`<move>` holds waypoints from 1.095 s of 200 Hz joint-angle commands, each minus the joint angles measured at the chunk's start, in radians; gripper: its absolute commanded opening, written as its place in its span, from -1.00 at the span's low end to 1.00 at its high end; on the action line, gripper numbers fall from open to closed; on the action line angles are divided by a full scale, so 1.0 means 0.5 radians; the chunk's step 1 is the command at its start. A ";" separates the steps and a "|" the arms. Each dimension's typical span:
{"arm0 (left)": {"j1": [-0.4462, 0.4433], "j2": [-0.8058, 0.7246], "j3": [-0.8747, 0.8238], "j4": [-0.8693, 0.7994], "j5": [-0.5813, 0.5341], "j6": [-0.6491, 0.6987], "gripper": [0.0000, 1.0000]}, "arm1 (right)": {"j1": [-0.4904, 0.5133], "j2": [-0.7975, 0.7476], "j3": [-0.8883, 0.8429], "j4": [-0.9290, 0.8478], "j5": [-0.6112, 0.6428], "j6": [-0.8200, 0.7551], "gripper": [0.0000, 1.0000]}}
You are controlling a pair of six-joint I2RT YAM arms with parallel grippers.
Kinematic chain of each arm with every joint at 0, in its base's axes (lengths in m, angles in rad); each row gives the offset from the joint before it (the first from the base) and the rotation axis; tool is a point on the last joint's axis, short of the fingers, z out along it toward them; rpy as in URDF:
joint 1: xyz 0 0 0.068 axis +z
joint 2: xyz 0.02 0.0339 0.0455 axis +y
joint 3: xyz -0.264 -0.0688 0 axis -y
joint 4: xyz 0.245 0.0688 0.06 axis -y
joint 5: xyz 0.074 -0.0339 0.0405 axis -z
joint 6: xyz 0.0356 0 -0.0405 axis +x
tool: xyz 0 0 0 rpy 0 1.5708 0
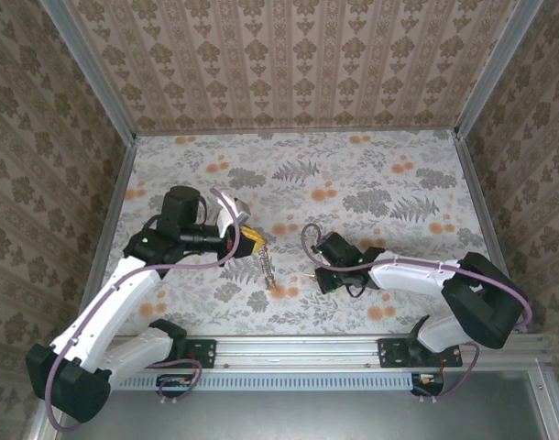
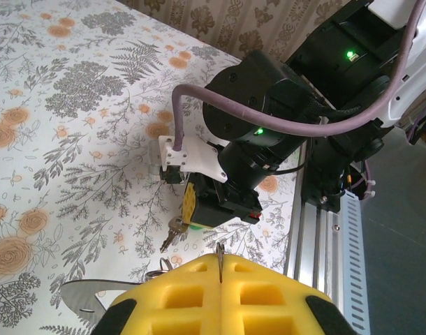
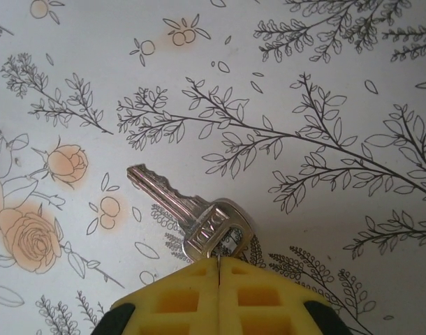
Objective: Put the keys on the keyring
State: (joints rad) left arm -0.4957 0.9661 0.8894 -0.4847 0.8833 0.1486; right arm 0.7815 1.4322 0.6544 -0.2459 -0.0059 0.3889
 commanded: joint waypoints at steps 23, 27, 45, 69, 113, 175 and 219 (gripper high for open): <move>0.022 -0.079 -0.003 0.057 0.084 -0.040 -1.00 | 0.032 -0.190 0.448 -0.961 0.117 0.003 -1.00; 0.022 -0.087 -0.002 0.058 0.083 -0.040 -1.00 | 0.038 -0.196 0.510 -1.068 0.131 0.008 -1.00; 0.023 -0.106 0.002 0.050 0.073 -0.040 -1.00 | 0.054 -0.165 0.763 -1.506 0.132 0.011 -1.00; 0.025 -0.143 0.007 0.045 0.086 -0.048 -1.00 | 0.137 -0.067 1.027 -1.967 0.075 -0.005 -1.00; 0.028 -0.198 -0.006 0.074 0.141 -0.079 -1.00 | 0.203 0.170 1.138 -2.355 -0.153 -0.116 -1.00; 0.031 -0.255 -0.024 0.125 0.198 -0.109 -1.00 | 0.139 0.537 1.043 -2.112 -0.242 -0.252 -1.00; 0.034 -0.266 -0.039 0.136 0.208 -0.120 -1.00 | 0.033 0.857 1.090 -1.934 -0.286 -0.388 -1.00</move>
State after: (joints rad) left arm -0.4889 0.8509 0.8764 -0.4557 0.9474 0.1040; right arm 0.8196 1.7920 1.1893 -1.2968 -0.1280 0.2543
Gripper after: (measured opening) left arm 0.043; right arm 0.049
